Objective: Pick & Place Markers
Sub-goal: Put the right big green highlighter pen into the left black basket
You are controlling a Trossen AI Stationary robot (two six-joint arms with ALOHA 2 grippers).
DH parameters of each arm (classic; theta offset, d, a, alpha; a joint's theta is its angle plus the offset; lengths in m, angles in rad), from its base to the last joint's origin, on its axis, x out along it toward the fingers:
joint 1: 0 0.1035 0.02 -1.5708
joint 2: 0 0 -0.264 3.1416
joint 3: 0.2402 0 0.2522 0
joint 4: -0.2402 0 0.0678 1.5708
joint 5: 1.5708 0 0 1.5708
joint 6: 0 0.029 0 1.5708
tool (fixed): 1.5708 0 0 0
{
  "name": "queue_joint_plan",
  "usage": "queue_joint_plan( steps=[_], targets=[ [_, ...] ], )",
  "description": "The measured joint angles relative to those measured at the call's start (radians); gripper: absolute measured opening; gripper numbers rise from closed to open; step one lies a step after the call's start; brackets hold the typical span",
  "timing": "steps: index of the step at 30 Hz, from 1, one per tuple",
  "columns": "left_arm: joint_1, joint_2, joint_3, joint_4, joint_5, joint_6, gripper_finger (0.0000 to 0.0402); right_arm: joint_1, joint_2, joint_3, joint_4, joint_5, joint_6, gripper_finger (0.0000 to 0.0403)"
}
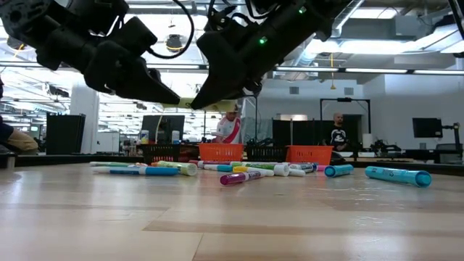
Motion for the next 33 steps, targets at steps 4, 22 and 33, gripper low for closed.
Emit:
queue_joint_plan(
  steps=[4,22,33],
  targets=[
    [0.0,0.016,0.0,0.001,-0.005,0.0,0.0159,0.003,0.0,0.0,0.014,0.0,-0.016,0.0064],
    [0.001,0.011,0.0,0.042,-0.016,0.0,0.0155,0.007,0.0,0.0,0.024,0.001,-0.027,0.0064],
    [-0.001,0.011,-0.002,0.033,0.021,0.015,0.0072,0.008,0.0,-0.001,0.02,-0.013,-0.062,0.0067]
  ],
)
